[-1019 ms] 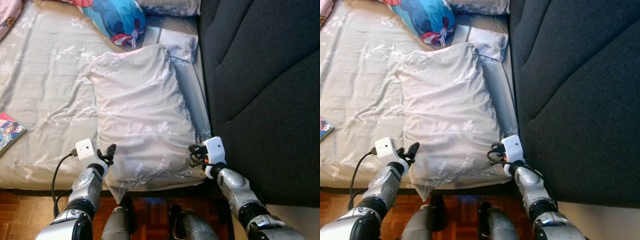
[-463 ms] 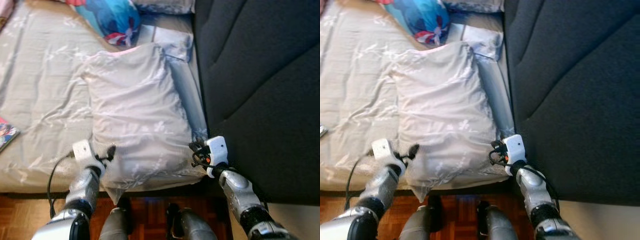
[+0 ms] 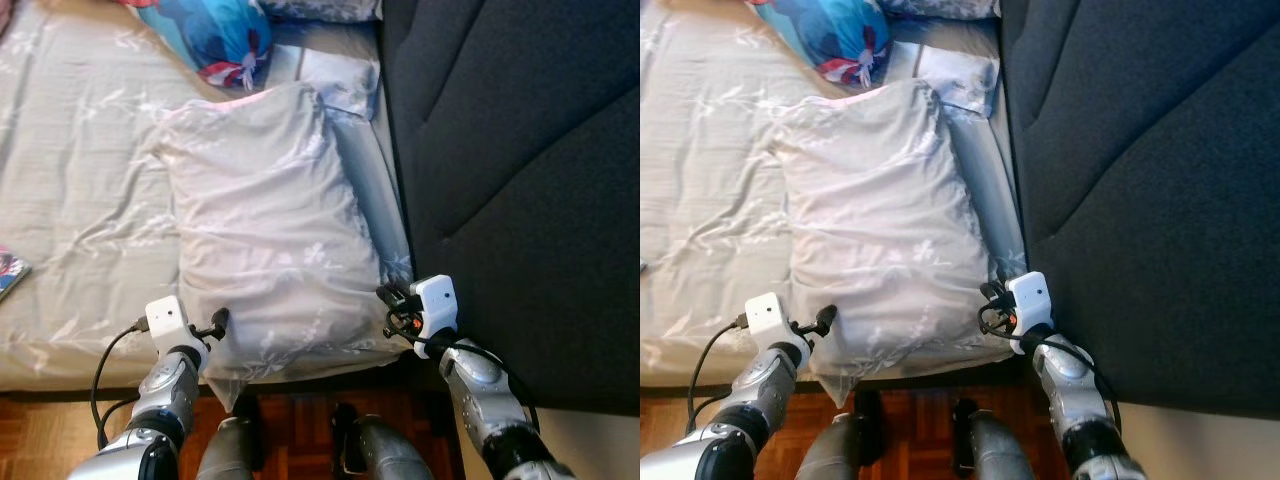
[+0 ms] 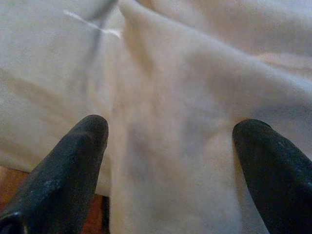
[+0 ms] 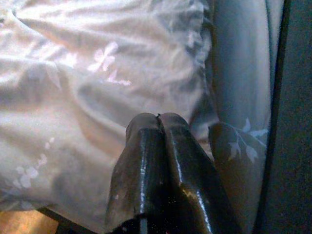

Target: Clean up the room

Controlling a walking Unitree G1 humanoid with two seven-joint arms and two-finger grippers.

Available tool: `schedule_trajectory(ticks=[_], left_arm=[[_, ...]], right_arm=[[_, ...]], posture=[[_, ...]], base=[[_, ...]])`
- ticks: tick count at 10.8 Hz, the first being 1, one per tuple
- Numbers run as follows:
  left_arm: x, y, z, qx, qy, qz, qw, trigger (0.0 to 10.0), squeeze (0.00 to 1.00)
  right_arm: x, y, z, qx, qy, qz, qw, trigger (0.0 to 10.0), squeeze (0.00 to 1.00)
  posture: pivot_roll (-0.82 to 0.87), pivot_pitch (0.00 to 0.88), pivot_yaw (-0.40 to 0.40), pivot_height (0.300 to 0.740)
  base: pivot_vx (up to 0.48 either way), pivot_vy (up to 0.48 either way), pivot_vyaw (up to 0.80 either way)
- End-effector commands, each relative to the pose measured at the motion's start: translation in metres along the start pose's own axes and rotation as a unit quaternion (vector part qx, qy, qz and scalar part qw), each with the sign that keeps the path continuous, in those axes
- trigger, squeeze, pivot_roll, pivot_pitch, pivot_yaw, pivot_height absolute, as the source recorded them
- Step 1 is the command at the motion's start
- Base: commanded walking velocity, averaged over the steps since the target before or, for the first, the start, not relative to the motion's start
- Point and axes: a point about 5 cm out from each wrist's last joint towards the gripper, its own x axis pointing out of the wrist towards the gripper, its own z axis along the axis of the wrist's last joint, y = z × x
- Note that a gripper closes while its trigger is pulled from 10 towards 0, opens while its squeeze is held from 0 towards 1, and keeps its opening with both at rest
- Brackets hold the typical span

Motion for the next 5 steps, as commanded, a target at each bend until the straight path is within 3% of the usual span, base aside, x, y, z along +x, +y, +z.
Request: schedule_trajectory(ticks=[1,5], left_arm=[[-0.0091,0.0072,-0.0277,-0.018,0.049,0.008,0.999,10.0,0.00],[-0.0118,0.0045,-0.0371,-0.031,0.069,-0.013,0.997,10.0,0.00]], right_arm=[[-0.0106,-0.0027,-0.0090,0.008,0.015,-0.003,1.000,10.0,0.00],[-0.0197,0.0007,-0.0026,0.008,0.002,0.011,1.000,10.0,0.00]], posture=[[-0.12,0.488,-0.184,0.740],[-0.16,0.498,-0.212,0.740]], base=[[0.000,0.000,0.00],[0.000,0.000,0.00]])
